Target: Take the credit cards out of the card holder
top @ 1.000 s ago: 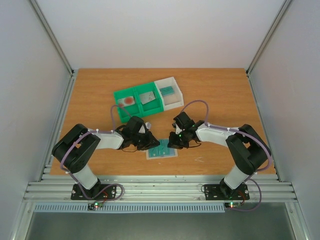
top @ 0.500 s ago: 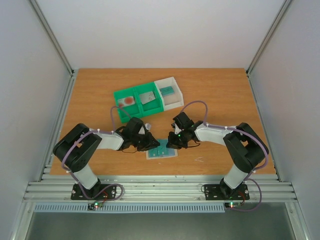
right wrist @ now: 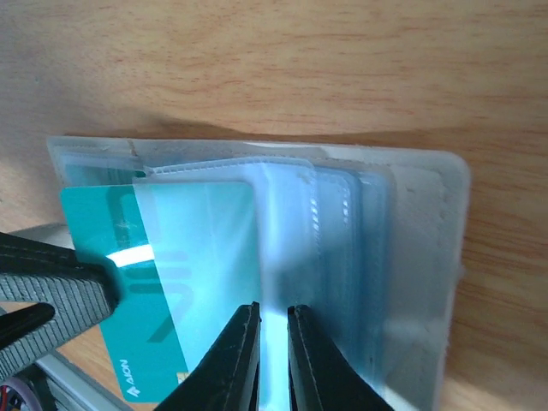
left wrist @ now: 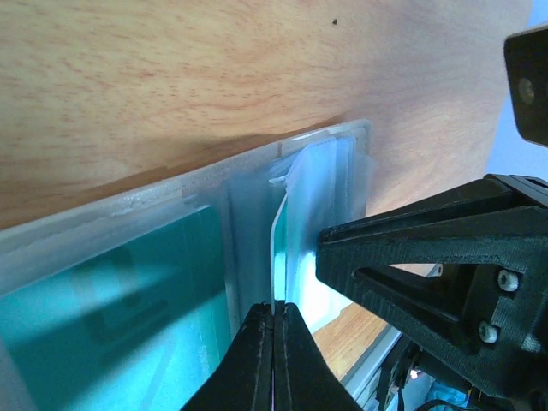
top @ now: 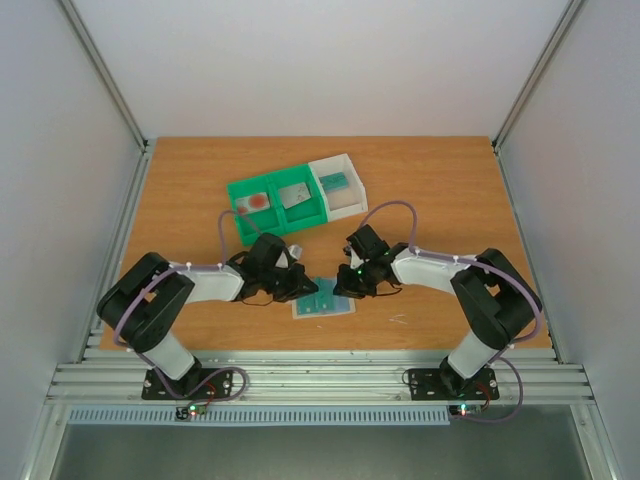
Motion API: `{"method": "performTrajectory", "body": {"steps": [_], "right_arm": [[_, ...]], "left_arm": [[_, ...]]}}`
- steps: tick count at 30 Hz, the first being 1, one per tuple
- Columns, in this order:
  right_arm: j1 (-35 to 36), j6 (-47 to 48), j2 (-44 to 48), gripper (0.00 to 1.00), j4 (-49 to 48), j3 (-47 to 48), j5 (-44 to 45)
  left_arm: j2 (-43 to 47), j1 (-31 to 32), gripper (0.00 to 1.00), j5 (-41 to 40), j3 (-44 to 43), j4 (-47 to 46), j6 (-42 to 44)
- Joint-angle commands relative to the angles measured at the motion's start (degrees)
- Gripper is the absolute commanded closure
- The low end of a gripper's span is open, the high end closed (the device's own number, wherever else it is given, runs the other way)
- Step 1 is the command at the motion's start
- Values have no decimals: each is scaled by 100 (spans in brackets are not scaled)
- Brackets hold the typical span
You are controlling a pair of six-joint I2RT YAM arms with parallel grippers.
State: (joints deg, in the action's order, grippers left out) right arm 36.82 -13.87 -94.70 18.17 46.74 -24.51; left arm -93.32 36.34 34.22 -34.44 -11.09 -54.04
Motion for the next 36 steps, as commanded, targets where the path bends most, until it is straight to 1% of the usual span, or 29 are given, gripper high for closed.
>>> {"method": "performTrajectory", "body": {"steps": [1, 5, 13, 17, 20, 22, 24, 28, 34, 36], "right_arm": [[0, 237, 415, 89, 282, -19, 245], [1, 415, 749, 88, 227, -35, 168], [-8, 665, 1222, 87, 651, 168, 471], [-10, 671, 1326, 86, 515, 102, 295], [-10, 582, 1350, 86, 349, 2, 88], [-16, 500, 1420, 86, 254, -84, -41], [-13, 486, 1570, 85, 290, -130, -39], [-10, 809, 1820, 83, 379, -77, -181], [-15, 1462, 2140, 82, 877, 347, -515], [-15, 1716, 2224, 79, 1112, 550, -731]], "left_arm": [[347, -50, 100, -347, -216, 889, 456], [641, -130, 100, -564, -306, 1433, 616], [1219, -213, 100, -933, -430, 2135, 836], [1238, -246, 100, -679, -405, 2024, 754], [1297, -329, 100, -528, -212, 1835, 546], [1364, -426, 99, -545, -123, 1886, 422], [1505, -562, 99, -606, -91, 2059, 479], [1886, -661, 100, -599, -158, 2428, 746], [2459, -672, 100, -423, -581, 3308, 1667], [2715, -672, 100, -246, -700, 3496, 1925]]}}
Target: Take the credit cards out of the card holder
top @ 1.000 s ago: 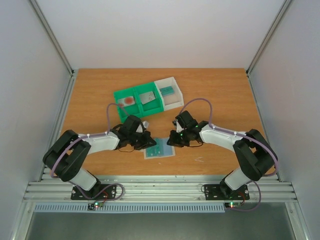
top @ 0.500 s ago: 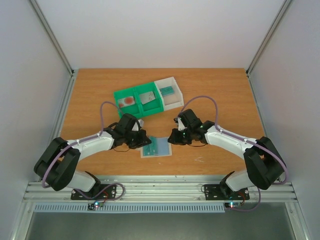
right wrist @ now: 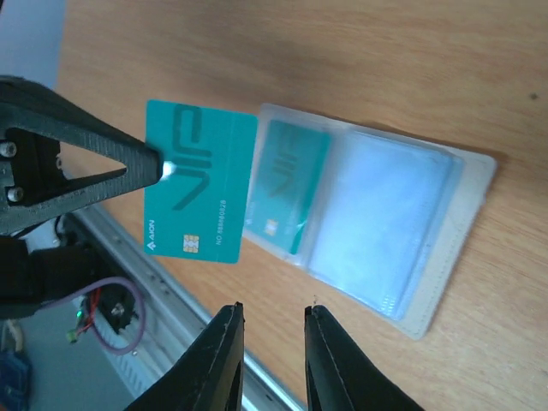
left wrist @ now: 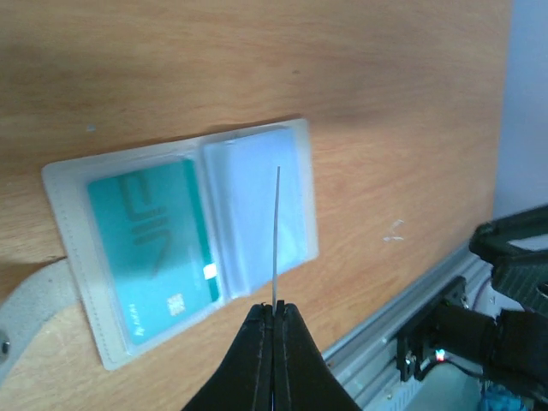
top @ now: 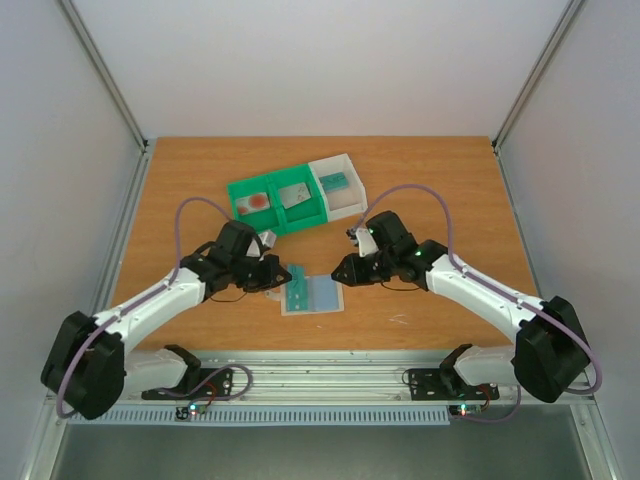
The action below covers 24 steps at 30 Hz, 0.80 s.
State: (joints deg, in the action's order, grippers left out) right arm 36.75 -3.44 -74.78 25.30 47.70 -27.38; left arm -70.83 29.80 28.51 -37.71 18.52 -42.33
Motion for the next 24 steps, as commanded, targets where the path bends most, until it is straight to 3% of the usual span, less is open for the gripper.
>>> {"method": "performTrajectory", "body": {"steps": [1, 8, 13, 19, 24], "right_arm": [[-10, 819, 298, 75, 593, 585, -612], [-3, 1235, 611, 69, 1129, 974, -1328], [-9, 1071, 625, 66, 953, 1049, -1878], [-2, 1180, 732, 58, 1340, 1259, -1838], [-6, 1307, 581, 58, 1472, 1338, -2471]], "left_arm": [[605, -18, 99, 538, -449, 587, 928], [1286, -10, 99, 1724, -881, 1061, 1759], [1228, -10, 100, 2623, -961, 1129, 1942], [1504, -10, 99, 3125, -907, 1061, 2074], [1567, -9, 99, 3411, -854, 1044, 2057]]}}
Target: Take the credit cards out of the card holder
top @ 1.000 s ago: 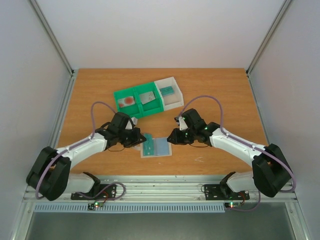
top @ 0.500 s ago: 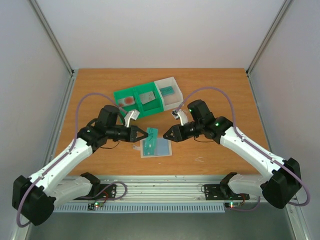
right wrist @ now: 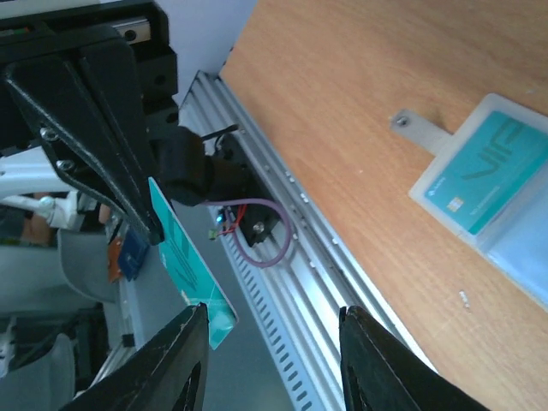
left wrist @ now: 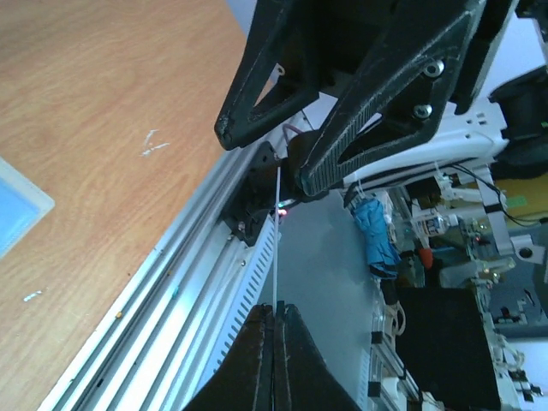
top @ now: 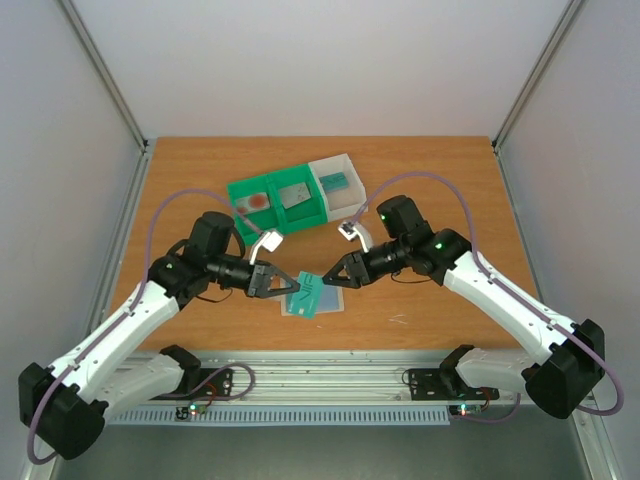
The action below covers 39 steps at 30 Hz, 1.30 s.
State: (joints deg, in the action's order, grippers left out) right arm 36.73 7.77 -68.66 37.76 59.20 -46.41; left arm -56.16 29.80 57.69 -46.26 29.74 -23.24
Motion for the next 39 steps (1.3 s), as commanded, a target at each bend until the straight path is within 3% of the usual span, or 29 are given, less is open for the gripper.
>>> {"method": "performTrajectory", "body": {"steps": [1, 7, 16, 21, 26, 30, 36, 39], "right_arm": [[5, 132, -52, 59, 187, 182, -647], [85, -108, 12, 69, -196, 16, -961], [270, -157, -118, 74, -233, 22, -1166], [317, -81, -143, 98, -143, 44, -1138], [314, -420, -59, 99, -465, -106, -1042], [313, -744, -22, 99, -893, -243, -903], [309, -1152, -89, 99, -1270, -273, -334], [307, -1204, -218, 99, -1467, -324, -29]], "left_arm": [[85, -9, 100, 511, -19, -30, 190], [79, -1, 100, 629, -24, 1, 340], [143, -1, 100, 707, 112, -177, 292], [99, -1, 100, 691, 171, -252, 210], [214, -1, 98, 370, 120, -133, 169], [407, -7, 75, -99, 59, -119, -9], [712, -9, 22, -1395, -248, 213, -91], [855, -10, 1, -2223, -360, 428, 9]]}}
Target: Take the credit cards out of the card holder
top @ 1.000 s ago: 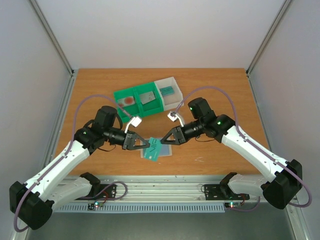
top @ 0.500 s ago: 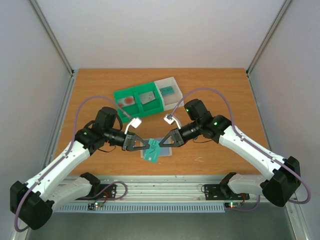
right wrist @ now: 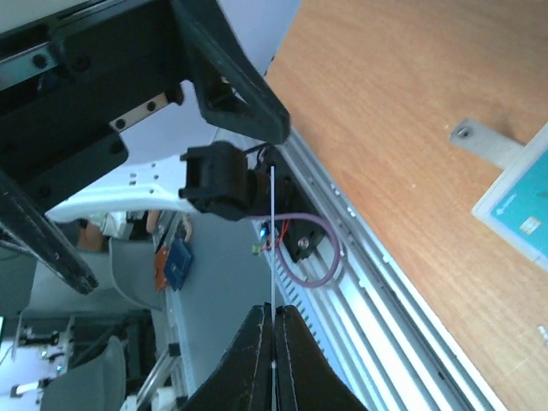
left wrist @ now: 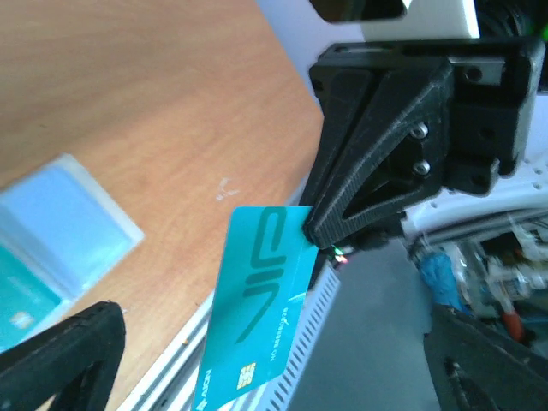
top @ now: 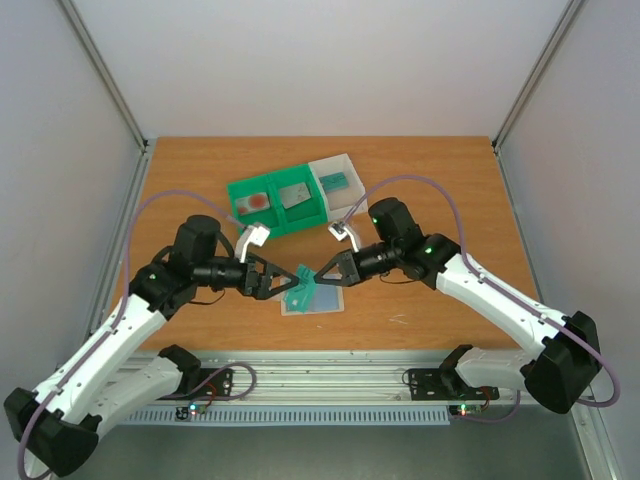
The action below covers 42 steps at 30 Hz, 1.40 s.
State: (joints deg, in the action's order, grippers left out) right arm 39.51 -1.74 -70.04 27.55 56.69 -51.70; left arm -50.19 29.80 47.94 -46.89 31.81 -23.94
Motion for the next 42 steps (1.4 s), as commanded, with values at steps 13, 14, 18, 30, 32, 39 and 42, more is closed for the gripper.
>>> {"method": "performTrajectory", "body": {"steps": [13, 14, 18, 30, 32, 39, 42], "right_arm": [[-618, -527, -945, 99, -527, 282, 2625], [-708, -531, -1036, 99, -573, 315, 2703], [-1108, -461, -1416, 99, -800, 507, 2990], [-2047, -92, -2690, 99, -1385, 1847, 3672], [-2077, -12, -2924, 99, -1496, 2079, 3738], [-2092, 394, -3876, 99, -1717, 3046, 3926], [-2087, 390, -4254, 99, -1708, 3362, 3749]], "left_arm": [[610, -9, 1, -3373, -146, 595, 600], [576, -9, 1, -3433, -99, 582, 656], [388, -10, 1, -3584, -138, 648, 610], [257, -5, 1, -3373, -112, 760, 606], [256, -10, 1, -3364, -118, 748, 649], [229, -9, 1, -2943, -86, 743, 705], [258, -9, 1, -3004, -88, 825, 698]]}}
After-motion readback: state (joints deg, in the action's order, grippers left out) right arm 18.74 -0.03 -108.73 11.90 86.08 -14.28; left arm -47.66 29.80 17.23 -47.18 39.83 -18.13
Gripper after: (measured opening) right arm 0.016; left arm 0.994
